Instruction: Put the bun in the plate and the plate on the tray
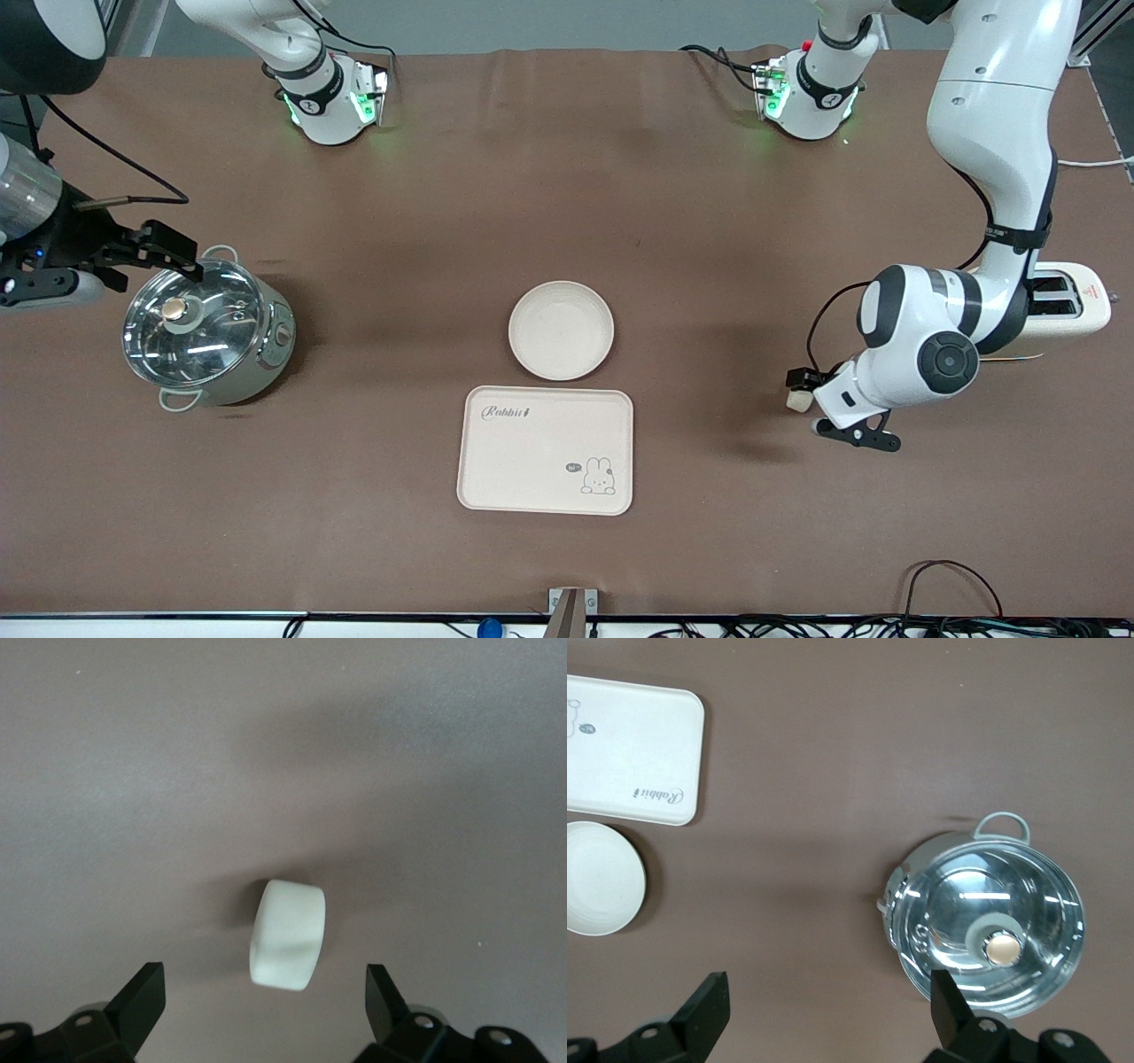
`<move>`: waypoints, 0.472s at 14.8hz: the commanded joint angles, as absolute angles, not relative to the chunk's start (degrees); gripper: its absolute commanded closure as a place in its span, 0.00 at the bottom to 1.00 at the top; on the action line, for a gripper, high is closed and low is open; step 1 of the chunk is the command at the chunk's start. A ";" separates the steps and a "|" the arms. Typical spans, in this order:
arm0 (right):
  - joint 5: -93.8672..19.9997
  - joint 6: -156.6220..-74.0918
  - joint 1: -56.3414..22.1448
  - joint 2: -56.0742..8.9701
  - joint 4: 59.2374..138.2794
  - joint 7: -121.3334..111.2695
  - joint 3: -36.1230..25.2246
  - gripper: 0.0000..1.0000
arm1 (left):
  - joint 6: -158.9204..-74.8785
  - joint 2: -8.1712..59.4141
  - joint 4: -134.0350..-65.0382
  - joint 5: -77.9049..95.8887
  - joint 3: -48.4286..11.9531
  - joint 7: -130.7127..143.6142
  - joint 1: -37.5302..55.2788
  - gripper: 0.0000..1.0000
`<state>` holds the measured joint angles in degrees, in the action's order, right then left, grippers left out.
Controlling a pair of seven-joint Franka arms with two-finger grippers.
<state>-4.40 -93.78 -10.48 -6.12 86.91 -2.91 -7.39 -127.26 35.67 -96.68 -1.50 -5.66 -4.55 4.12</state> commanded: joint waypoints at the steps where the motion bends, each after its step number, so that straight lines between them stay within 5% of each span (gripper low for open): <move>1: -6.33 -95.18 -11.33 -8.43 86.05 -2.64 -7.56 0.00 | -133.58 34.98 -102.03 -2.02 -5.71 -4.39 3.96 0.07; 3: -6.24 -95.36 -12.48 -10.45 84.65 -2.55 -7.56 0.00 | -135.52 35.15 -103.27 -2.11 -5.71 -4.92 3.43 0.30; 6: -6.24 -95.36 -14.14 -13.88 82.10 -2.64 -7.47 0.00 | -135.53 35.24 -103.36 -2.11 -5.89 -5.01 3.69 0.85; 7: -6.07 -95.54 -15.28 -15.02 81.31 -2.38 -7.47 0.00 | -135.53 34.98 -103.36 -1.85 -6.06 -4.92 3.78 0.91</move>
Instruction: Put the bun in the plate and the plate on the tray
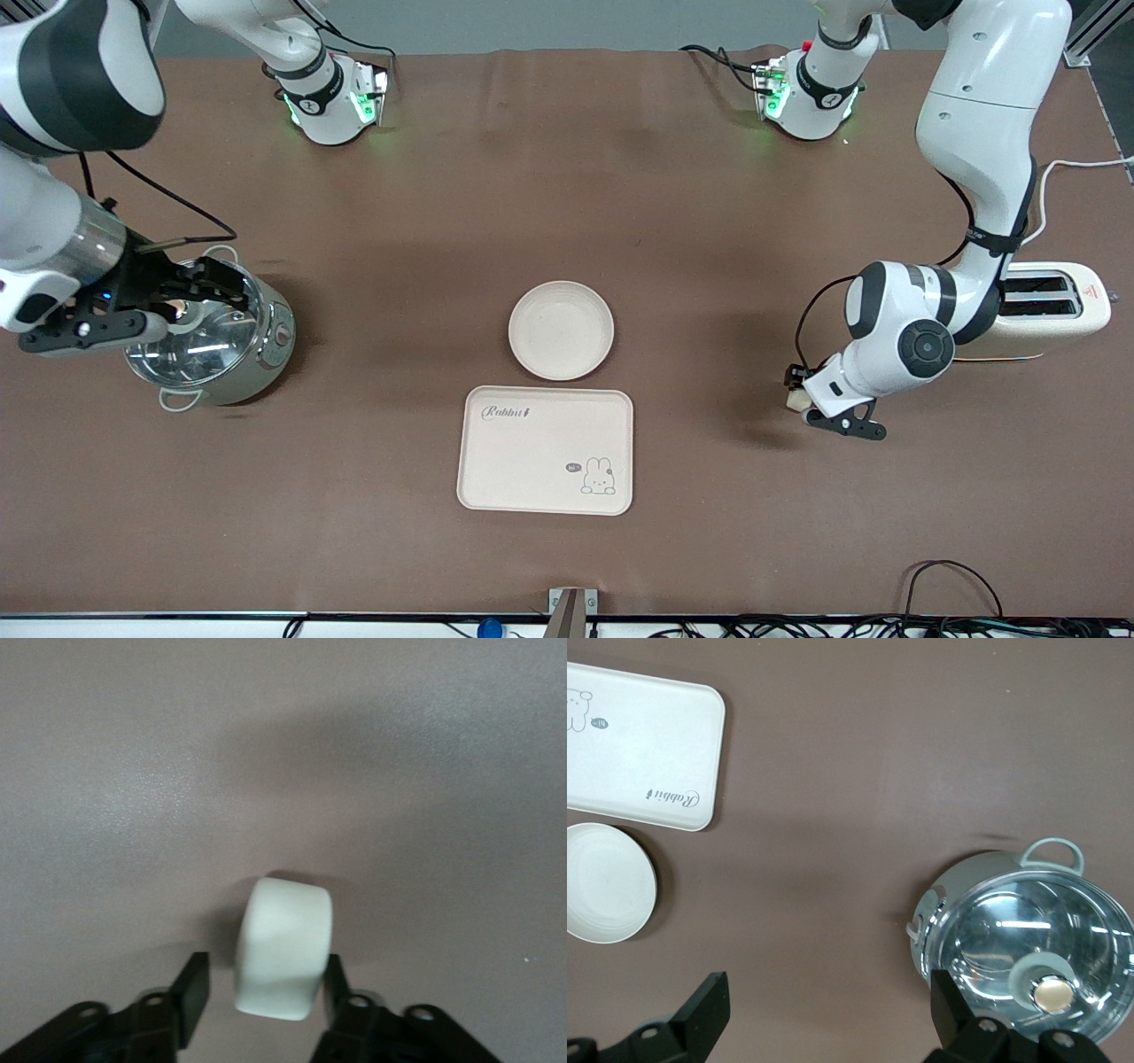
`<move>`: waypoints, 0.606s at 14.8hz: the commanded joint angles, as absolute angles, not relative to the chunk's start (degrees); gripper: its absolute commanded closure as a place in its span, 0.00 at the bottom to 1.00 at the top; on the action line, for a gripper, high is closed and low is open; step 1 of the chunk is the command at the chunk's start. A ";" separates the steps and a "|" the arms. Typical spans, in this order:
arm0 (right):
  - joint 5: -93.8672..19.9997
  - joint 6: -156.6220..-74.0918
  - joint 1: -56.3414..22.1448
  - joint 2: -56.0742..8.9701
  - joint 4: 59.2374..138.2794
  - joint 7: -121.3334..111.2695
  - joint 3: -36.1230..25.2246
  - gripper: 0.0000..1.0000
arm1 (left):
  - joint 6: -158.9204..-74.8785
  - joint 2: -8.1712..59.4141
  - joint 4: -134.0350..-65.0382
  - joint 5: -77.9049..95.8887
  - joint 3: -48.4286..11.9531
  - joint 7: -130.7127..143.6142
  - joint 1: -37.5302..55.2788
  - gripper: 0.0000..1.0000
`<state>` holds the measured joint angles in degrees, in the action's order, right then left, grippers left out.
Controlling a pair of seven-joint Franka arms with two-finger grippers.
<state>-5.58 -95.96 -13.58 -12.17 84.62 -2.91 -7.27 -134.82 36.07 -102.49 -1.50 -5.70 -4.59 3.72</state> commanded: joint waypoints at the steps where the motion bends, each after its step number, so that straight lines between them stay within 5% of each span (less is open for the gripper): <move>1: -5.98 -96.23 -17.03 -16.07 80.34 -1.07 -7.47 0.00 | -135.53 34.72 -103.36 -1.85 -6.76 -4.31 3.52 0.93; 9: -6.68 -106.07 -23.38 -22.49 80.16 6.77 -7.38 0.00 | -130.26 31.81 -99.06 -2.28 -18.18 26.03 6.49 1.00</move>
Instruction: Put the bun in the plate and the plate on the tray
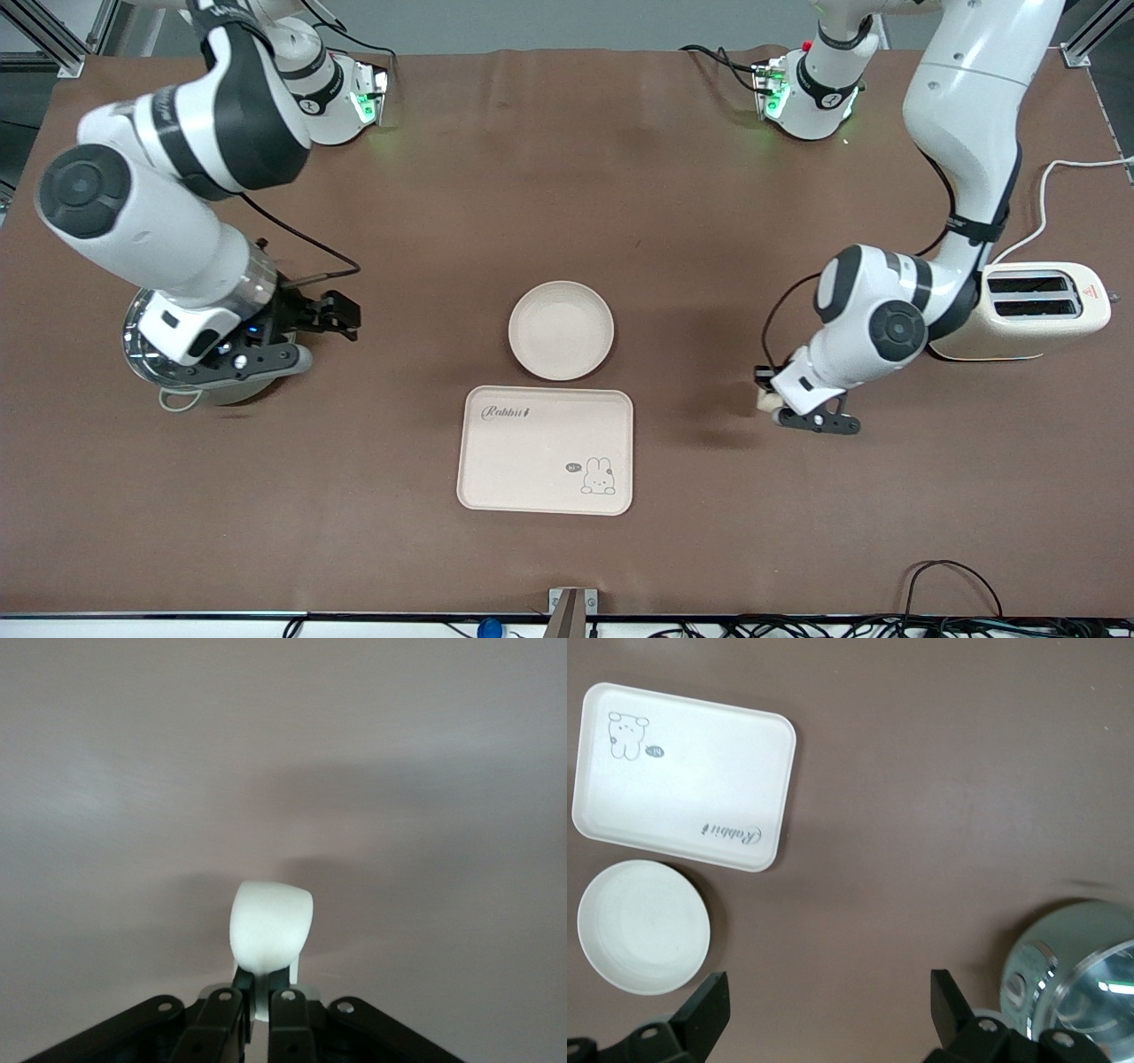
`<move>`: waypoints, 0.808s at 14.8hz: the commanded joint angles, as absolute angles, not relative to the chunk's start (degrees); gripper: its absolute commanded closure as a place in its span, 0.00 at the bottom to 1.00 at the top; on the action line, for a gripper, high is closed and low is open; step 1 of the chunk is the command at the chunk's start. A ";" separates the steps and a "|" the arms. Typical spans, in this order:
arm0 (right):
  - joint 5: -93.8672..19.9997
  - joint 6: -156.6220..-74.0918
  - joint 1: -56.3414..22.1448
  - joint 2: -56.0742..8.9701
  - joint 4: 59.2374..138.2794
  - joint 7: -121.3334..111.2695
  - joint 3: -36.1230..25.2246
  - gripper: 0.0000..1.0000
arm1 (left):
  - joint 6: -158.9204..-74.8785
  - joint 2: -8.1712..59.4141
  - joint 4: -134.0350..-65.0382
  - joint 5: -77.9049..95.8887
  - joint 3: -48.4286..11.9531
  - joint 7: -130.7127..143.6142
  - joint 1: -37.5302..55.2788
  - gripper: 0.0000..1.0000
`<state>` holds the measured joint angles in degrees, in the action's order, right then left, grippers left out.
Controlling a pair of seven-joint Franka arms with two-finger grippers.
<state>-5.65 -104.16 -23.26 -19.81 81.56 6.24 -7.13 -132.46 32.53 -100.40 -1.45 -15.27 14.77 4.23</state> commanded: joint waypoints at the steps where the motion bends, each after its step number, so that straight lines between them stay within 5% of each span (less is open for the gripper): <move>1: -7.98 -107.65 -23.47 -23.63 80.24 6.77 -7.38 0.00 | -130.08 31.90 -98.18 -2.37 -18.80 32.28 8.77 1.00; 7: -14.41 -112.59 -24.96 -28.48 80.16 6.68 -7.38 0.00 | -131.13 40.06 -92.03 -1.76 -18.90 66.14 25.64 0.96; 8: -14.59 -112.59 -24.96 -29.00 80.16 6.68 -7.47 0.00 | -132.35 41.56 -91.24 -1.84 -18.72 69.40 27.58 0.77; 9: -14.59 -112.59 -25.13 -29.26 80.24 6.68 -7.47 0.00 | -134.02 42.79 -90.97 -2.37 -18.72 71.43 28.12 0.44; 10: -14.68 -112.59 -25.40 -29.44 80.59 6.68 -7.47 0.00 | -136.03 43.32 -91.05 -2.72 -18.55 71.89 28.65 0.00; 12: -14.85 -112.67 -25.84 -30.23 80.68 6.77 -7.38 0.00 | -136.93 43.24 -90.88 -2.64 -18.19 71.98 29.79 0.00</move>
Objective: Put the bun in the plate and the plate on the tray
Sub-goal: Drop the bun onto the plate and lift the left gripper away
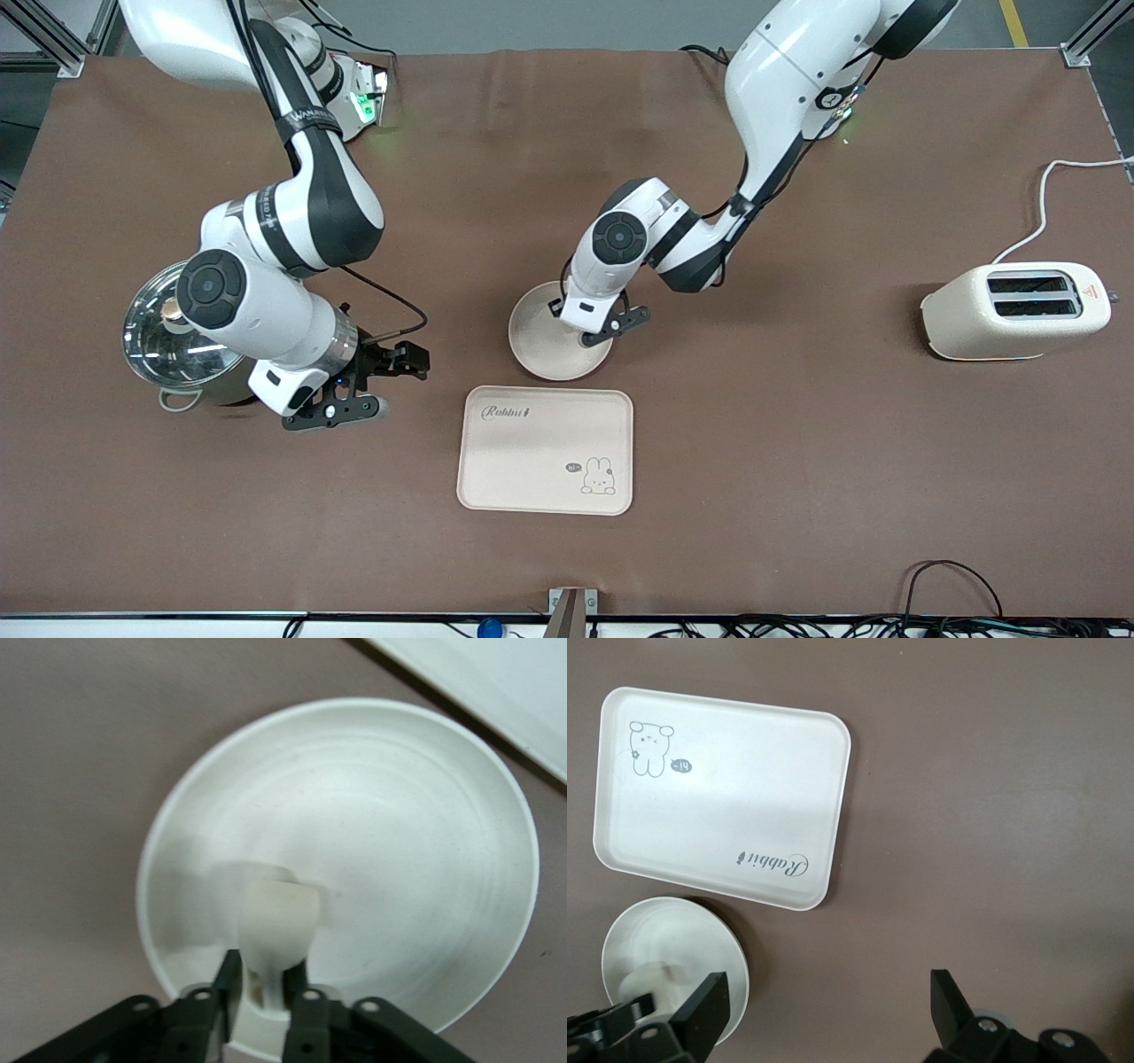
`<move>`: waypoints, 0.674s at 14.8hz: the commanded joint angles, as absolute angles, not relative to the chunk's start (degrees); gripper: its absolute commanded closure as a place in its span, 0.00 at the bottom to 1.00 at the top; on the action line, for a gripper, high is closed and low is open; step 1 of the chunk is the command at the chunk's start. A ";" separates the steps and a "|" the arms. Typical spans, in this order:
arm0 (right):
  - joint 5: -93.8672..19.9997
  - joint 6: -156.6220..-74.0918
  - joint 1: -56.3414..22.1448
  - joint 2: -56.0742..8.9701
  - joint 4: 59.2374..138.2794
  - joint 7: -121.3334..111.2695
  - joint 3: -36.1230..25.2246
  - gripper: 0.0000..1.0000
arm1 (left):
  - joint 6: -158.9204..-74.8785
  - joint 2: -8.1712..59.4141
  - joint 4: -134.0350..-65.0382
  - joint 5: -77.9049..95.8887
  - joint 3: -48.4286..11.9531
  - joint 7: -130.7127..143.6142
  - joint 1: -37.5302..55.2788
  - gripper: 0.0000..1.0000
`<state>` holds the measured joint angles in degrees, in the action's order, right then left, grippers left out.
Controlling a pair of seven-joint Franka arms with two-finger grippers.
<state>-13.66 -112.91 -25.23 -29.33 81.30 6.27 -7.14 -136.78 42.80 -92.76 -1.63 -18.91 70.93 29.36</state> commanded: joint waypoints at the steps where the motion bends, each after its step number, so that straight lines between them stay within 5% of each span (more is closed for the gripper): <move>1: -14.94 -112.85 -25.93 -30.67 80.68 6.77 -7.38 0.00 | -136.85 42.98 -90.88 -2.64 -18.19 72.07 29.71 0.00; 10: -14.94 -112.67 -29.35 -31.55 80.33 10.44 -7.21 0.00 | -120.44 34.39 -89.74 -12.04 -18.01 61.84 23.32 0.00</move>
